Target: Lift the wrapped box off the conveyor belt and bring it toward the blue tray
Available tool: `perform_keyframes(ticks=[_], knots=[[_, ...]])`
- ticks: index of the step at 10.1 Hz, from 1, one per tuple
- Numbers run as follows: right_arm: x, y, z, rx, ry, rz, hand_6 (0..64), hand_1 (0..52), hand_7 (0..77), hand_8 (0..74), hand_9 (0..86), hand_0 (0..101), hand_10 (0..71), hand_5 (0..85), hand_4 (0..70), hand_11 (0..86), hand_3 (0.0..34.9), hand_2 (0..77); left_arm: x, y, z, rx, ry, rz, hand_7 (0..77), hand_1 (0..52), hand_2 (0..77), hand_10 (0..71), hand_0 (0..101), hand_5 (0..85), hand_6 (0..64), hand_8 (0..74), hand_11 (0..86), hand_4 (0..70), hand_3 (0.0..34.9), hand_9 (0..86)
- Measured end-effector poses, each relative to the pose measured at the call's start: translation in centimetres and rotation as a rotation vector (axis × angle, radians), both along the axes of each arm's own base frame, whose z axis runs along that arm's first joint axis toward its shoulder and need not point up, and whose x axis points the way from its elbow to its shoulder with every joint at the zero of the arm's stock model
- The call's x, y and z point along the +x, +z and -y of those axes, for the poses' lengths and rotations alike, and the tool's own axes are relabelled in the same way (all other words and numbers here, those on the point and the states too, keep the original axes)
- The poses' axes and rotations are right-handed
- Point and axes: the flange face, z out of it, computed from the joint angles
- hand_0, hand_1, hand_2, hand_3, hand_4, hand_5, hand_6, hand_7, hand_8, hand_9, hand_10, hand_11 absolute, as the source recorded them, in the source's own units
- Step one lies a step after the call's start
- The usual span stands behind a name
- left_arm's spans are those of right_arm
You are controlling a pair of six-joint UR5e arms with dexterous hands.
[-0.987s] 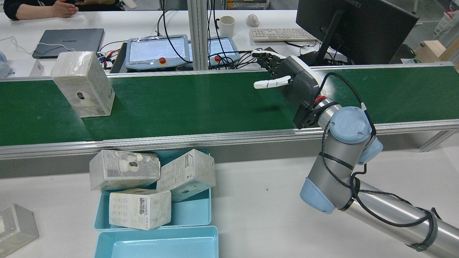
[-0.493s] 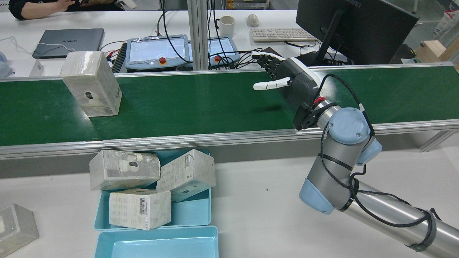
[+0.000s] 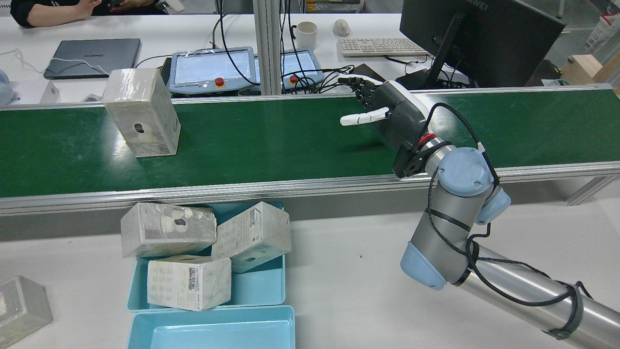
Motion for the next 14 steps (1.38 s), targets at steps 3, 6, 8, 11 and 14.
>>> perform_keyframes(ticks=[3,6,8,11,14], knots=[[-0.05,-0.03,0.06,0.003,0.0,0.005,5.5,16.9,6.0,0.5,3.8,49,0.0,26.2,14.2,0.5,0.0,16.9,0.0,0.0,0.0,0.0,0.0,0.0,0.0,0.0,1.1,0.5,0,1.1,0.5,0.5,0.5,0.0,0.0,0.0],[0.06,-0.47,0.0,0.01,0.0,0.014,5.5,14.2,6.0,1.1,3.8,48,0.0,26.2,14.2,0.5,0.0,8.2,0.0,0.0,0.0,0.0,0.0,0.0,0.5,0.0,1.1,0.0,0,1.1,0.5,0.5,0.5,0.0,0.0,0.0],[0.17,-0.65,0.0,0.013,0.001,0.017,5.5,14.7,4.9,0.5,2.7,48,0.0,24.5,13.6,0.5,0.0,9.3,0.0,0.0,0.0,0.0,0.0,0.0,0.5,0.0,1.1,0.5,0,1.1,0.5,0.5,0.5,0.0,0.0,0.0],[0.16,-0.66,-0.02,0.013,0.001,0.017,5.5,14.7,4.9,1.1,2.7,48,0.0,24.5,13.6,0.5,0.0,10.4,0.0,0.0,0.0,0.0,0.0,0.0,0.5,0.0,0.5,0.0,0,1.1,0.5,0.5,0.5,0.0,0.0,0.0],[0.12,-0.54,0.09,0.02,0.002,0.024,4.9,14.7,4.9,1.1,2.7,48,0.0,24.5,12.5,0.5,0.0,10.4,0.0,0.0,0.0,0.0,0.0,0.0,0.5,0.0,0.5,0.5,0,1.1,0.5,0.5,0.5,0.0,0.0,0.0]])
